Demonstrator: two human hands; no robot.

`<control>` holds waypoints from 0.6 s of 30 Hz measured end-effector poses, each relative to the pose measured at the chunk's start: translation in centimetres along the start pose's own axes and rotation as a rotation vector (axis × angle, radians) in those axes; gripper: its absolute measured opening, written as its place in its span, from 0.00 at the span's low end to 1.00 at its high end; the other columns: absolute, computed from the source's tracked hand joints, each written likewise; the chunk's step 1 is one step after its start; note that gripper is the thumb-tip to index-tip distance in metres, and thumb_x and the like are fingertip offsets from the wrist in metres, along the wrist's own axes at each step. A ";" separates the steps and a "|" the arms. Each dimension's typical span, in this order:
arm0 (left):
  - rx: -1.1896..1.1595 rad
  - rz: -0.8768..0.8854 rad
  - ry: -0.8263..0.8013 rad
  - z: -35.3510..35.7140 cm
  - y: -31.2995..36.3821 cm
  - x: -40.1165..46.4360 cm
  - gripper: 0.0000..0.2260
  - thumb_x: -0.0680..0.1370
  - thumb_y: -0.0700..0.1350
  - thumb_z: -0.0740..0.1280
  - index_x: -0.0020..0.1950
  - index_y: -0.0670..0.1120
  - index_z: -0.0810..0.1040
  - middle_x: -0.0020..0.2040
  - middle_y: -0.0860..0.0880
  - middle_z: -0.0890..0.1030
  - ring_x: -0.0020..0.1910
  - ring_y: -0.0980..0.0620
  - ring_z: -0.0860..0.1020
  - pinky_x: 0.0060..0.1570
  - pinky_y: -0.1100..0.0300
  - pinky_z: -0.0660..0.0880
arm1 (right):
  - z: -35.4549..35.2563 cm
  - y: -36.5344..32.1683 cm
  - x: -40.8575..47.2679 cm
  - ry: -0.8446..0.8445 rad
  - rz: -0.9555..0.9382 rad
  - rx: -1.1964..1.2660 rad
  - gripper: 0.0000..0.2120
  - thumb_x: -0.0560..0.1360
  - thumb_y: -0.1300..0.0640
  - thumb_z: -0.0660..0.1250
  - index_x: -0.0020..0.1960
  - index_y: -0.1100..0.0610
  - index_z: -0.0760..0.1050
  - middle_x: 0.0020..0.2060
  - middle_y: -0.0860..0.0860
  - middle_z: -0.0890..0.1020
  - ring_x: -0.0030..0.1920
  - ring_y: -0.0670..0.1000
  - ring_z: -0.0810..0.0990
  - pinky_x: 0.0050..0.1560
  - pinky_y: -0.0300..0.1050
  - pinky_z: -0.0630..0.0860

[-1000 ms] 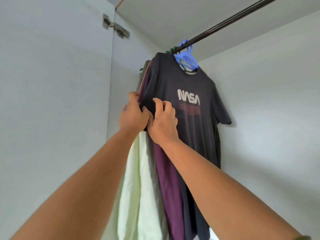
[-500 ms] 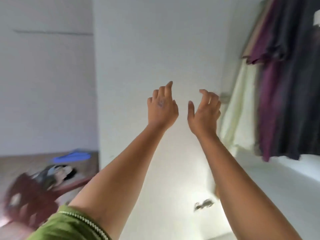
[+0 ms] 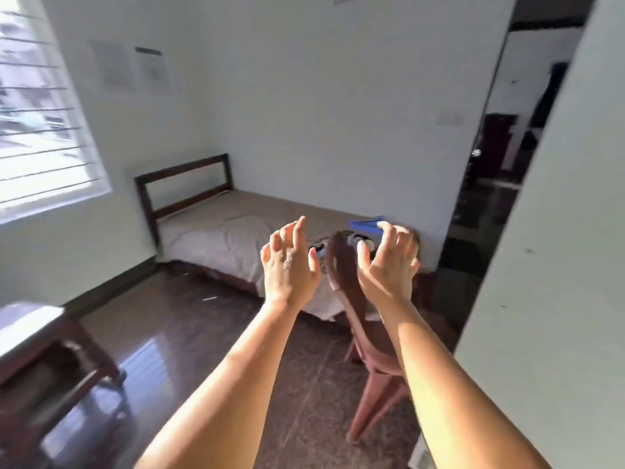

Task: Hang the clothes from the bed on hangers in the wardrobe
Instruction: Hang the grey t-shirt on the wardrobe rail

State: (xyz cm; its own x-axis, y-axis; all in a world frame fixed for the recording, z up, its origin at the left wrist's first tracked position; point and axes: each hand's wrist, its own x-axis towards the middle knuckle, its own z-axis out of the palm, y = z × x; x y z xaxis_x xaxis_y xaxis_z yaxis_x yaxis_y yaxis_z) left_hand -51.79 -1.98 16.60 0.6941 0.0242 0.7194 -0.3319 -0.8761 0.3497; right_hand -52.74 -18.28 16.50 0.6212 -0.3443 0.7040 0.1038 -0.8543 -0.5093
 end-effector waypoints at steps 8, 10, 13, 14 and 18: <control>0.161 -0.127 -0.078 4.5 -14.9 2.8 0.27 0.77 0.49 0.65 0.74 0.46 0.64 0.67 0.47 0.70 0.66 0.47 0.65 0.65 0.48 0.63 | 17.9 -4.9 -1.0 -0.263 -0.048 0.035 0.22 0.74 0.45 0.64 0.65 0.50 0.66 0.62 0.51 0.69 0.61 0.56 0.69 0.56 0.58 0.70; 0.179 -0.125 -0.093 7.1 -17.8 4.7 0.27 0.76 0.48 0.67 0.73 0.45 0.65 0.66 0.47 0.71 0.65 0.45 0.67 0.64 0.47 0.65 | 22.8 -5.1 0.2 -0.297 -0.049 0.049 0.22 0.74 0.45 0.65 0.65 0.50 0.66 0.62 0.52 0.69 0.61 0.56 0.69 0.57 0.57 0.71; 0.217 -0.102 -0.098 10.4 -22.1 8.2 0.27 0.74 0.48 0.69 0.72 0.43 0.68 0.65 0.45 0.74 0.63 0.44 0.70 0.61 0.47 0.69 | 29.4 -5.7 2.1 -0.362 -0.061 0.062 0.22 0.74 0.46 0.65 0.65 0.50 0.66 0.62 0.52 0.69 0.61 0.56 0.69 0.57 0.59 0.72; 0.229 -0.108 -0.110 11.3 -23.4 9.4 0.27 0.75 0.49 0.69 0.72 0.43 0.68 0.65 0.45 0.73 0.63 0.44 0.70 0.61 0.46 0.69 | 31.4 -5.9 2.7 -0.388 -0.053 0.070 0.21 0.74 0.46 0.65 0.65 0.50 0.66 0.62 0.52 0.69 0.61 0.56 0.69 0.57 0.59 0.72; 0.241 -0.166 -0.139 14.4 -28.5 13.4 0.27 0.76 0.50 0.67 0.72 0.44 0.66 0.66 0.45 0.71 0.65 0.45 0.66 0.63 0.43 0.67 | 38.2 -7.7 5.3 -0.505 -0.033 0.090 0.20 0.76 0.47 0.63 0.65 0.48 0.63 0.64 0.51 0.65 0.64 0.55 0.66 0.60 0.56 0.69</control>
State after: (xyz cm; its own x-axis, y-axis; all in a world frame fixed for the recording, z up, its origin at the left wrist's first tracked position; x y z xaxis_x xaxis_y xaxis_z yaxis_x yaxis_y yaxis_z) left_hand -23.81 16.37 7.61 0.8124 0.1249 0.5696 -0.0573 -0.9550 0.2911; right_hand -20.57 1.33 5.29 0.9117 -0.0673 0.4052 0.1827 -0.8170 -0.5469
